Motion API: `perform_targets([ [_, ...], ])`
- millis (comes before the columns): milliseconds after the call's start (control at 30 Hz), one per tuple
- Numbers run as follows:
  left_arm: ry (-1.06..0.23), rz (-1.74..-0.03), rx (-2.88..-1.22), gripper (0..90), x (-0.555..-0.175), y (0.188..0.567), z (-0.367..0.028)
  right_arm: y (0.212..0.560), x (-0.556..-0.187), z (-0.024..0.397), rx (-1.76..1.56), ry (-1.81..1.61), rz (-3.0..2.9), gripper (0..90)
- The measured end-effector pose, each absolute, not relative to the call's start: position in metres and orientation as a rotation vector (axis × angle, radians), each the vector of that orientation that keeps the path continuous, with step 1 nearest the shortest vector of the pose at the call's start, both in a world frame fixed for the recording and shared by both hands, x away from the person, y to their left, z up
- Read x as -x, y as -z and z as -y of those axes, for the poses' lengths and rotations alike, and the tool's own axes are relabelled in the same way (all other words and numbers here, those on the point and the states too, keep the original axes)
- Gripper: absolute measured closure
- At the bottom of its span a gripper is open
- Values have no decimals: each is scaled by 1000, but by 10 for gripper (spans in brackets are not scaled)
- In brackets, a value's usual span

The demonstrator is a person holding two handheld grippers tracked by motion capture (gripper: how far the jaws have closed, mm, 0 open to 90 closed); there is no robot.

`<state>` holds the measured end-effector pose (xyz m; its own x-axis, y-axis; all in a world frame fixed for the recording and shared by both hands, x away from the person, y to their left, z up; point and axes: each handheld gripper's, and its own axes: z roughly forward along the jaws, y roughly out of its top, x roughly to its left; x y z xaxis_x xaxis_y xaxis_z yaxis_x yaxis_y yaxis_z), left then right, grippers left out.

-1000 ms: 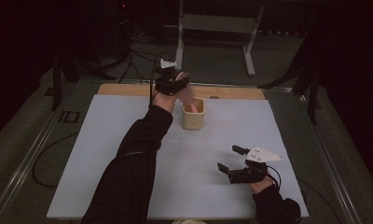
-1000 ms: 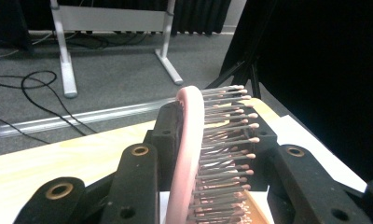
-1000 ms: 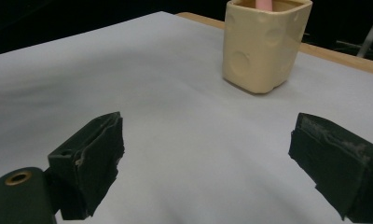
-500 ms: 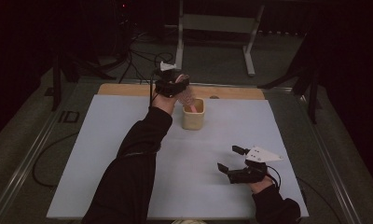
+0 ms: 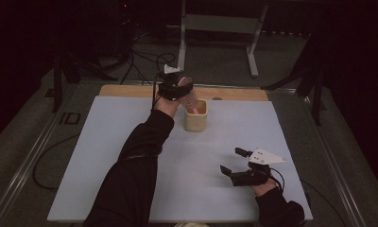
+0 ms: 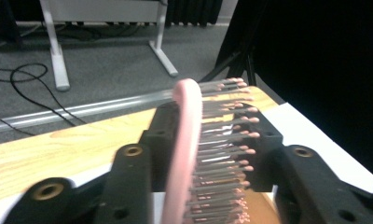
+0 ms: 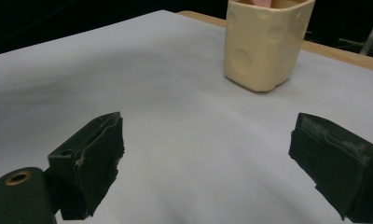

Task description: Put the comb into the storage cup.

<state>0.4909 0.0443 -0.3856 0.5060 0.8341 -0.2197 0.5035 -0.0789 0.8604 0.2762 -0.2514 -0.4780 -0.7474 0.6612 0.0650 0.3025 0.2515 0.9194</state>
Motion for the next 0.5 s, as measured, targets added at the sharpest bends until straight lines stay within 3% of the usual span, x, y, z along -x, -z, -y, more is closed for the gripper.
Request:
perform_targets([
  [233, -426, -1163, -1796, 219, -493, 386, -44, 478, -276, 251, -883, -1495, -2198, 92],
  [500, -427, -1135, -1814, 57, -491, 381, -44, 478, -276, 252, -886, -1495, -2194, 92],
])
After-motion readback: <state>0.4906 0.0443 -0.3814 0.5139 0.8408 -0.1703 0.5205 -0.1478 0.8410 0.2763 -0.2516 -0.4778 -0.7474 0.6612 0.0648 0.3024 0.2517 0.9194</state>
